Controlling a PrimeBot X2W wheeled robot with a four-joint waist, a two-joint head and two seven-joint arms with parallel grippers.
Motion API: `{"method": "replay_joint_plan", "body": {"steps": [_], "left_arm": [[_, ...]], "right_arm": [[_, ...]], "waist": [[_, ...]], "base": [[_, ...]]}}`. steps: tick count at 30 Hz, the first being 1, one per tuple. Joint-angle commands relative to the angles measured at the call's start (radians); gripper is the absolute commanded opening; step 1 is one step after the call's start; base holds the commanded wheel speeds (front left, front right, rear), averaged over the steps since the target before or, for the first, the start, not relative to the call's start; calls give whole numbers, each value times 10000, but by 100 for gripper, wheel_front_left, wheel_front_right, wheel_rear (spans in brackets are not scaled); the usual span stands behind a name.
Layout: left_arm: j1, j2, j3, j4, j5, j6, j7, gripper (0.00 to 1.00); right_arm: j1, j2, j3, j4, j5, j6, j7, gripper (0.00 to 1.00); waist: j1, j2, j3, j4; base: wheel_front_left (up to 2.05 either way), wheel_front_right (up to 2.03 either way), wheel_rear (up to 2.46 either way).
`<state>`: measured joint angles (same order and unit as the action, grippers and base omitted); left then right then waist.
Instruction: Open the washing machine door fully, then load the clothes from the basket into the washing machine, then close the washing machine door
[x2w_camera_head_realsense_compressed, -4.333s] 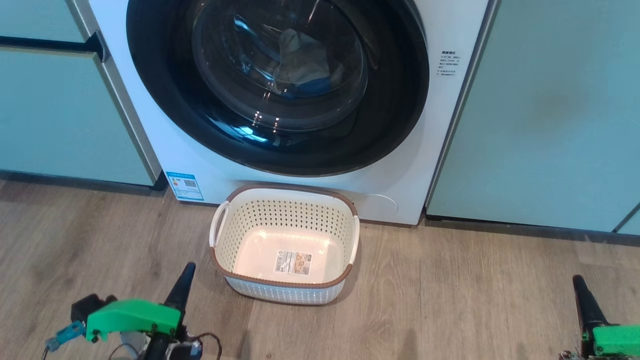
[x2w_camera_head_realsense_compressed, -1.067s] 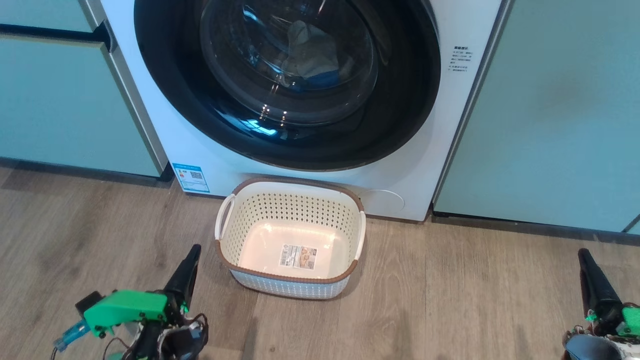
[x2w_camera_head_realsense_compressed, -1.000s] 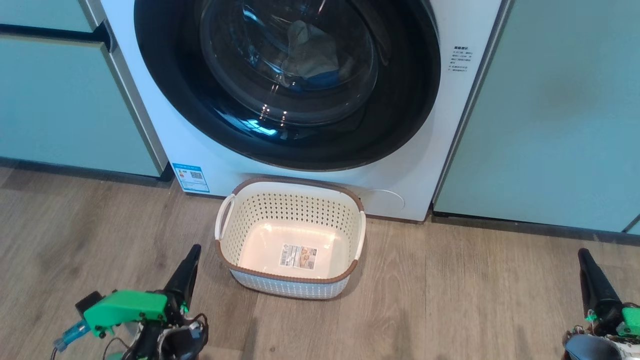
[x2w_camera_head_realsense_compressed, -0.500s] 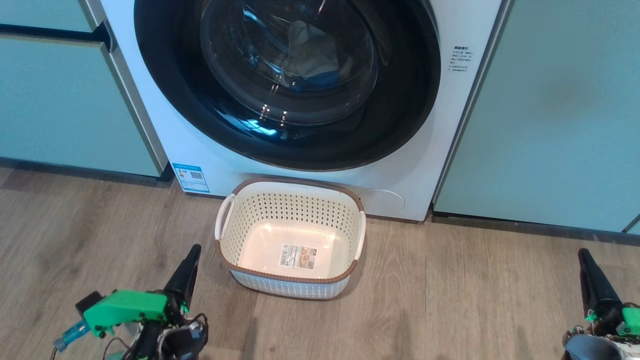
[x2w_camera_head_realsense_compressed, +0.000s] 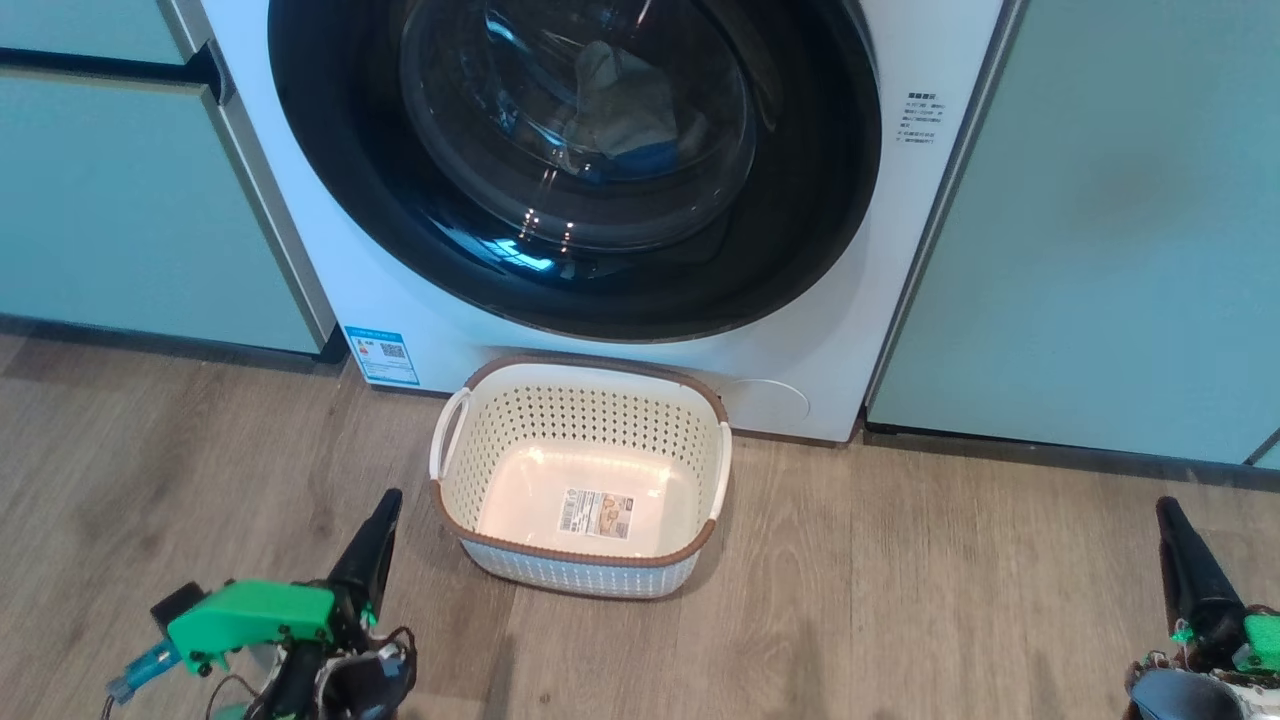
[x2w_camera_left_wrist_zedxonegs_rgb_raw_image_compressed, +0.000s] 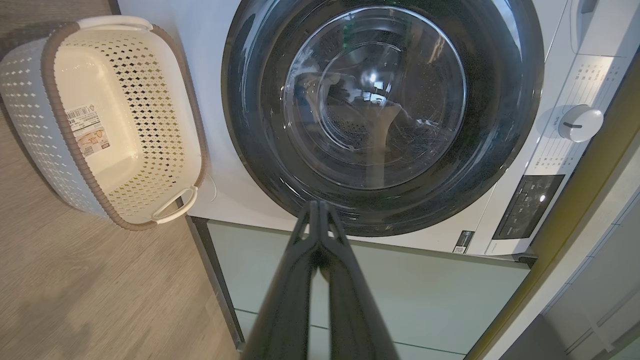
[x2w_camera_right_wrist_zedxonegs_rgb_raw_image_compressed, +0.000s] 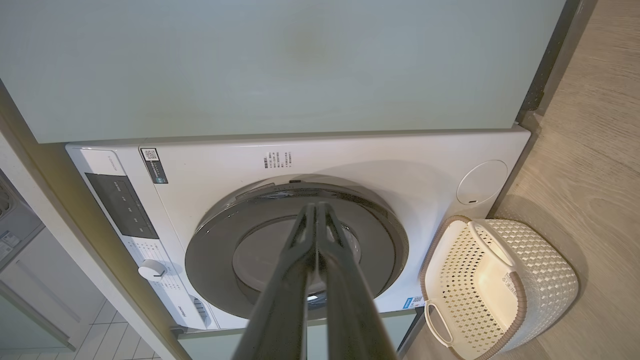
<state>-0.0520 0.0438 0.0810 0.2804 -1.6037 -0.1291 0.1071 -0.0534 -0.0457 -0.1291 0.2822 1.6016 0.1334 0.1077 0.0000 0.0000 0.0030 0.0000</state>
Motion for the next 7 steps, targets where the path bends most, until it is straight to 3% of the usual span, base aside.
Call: {"method": "replay_joint_plan", "body": {"steps": [1, 7], "left_arm": [[-563, 64, 328, -353, -49, -16, 61, 0], [-563, 64, 328, -353, -49, -16, 61, 0]], "right_arm": [[-549, -45, 156, -372, 72, -27, 54, 0], [-549, -45, 156, -372, 72, -27, 54, 0]], "waist": [[0, 0, 0, 0], [0, 0, 0, 0]], "base": [[0, 0, 0], [0, 0, 0]]}}
